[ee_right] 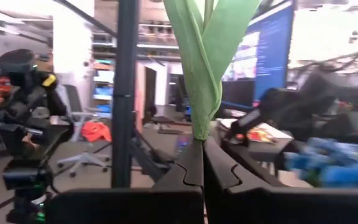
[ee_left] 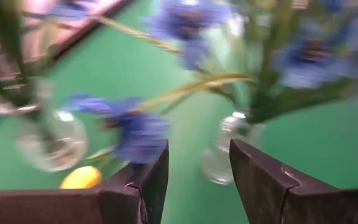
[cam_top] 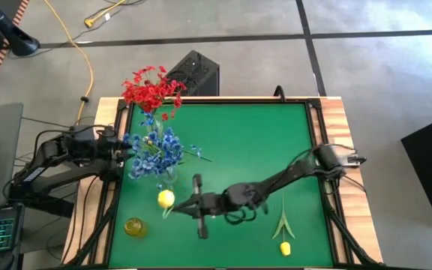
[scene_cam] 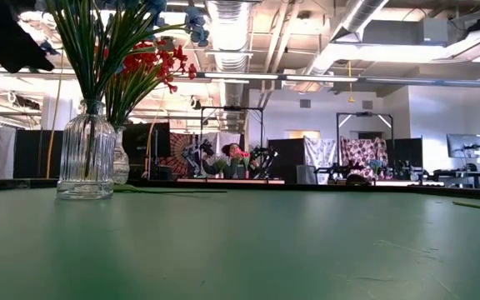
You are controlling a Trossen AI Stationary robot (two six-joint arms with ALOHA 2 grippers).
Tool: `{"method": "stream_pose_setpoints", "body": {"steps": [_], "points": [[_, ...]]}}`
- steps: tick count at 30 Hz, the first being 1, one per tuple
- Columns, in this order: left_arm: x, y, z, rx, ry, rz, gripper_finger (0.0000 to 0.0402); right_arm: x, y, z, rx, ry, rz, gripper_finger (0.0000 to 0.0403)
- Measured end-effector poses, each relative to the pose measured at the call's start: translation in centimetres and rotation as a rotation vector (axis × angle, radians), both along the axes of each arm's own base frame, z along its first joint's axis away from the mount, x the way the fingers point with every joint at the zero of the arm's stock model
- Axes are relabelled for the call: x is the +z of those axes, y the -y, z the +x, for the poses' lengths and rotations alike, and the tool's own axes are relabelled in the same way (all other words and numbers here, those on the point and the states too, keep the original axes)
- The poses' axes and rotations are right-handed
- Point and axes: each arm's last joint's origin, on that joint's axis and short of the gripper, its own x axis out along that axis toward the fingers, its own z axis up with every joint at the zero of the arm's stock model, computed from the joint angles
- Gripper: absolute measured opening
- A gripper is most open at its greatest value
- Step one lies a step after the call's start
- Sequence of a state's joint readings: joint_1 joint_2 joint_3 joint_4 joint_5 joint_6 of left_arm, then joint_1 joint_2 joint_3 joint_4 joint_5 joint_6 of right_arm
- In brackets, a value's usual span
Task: Sort flowers into vase by color
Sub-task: Put the top right yellow flower into the yellow vase
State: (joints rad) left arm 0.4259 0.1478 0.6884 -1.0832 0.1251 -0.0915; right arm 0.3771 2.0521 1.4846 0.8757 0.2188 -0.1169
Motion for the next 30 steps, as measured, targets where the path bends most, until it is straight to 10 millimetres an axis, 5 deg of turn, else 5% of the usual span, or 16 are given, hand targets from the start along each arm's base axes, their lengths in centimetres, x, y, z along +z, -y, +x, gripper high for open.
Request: {"method": "stream_pose_setpoints", "body": {"steps": [15, 30], "points": [[0.0, 1.4, 0.0, -0.487, 0.078, -0.098, 0.0158, -1.6, -2.3, 7.4, 0.013, 0.1, 0.041, 0.0016], [-0.3, 1.0, -0.1, -0.319, 0.006, -0.08, 0.0158, -2.0, -2.9, 11.0, 0.022, 0.147, 0.076, 0.0016]]}}
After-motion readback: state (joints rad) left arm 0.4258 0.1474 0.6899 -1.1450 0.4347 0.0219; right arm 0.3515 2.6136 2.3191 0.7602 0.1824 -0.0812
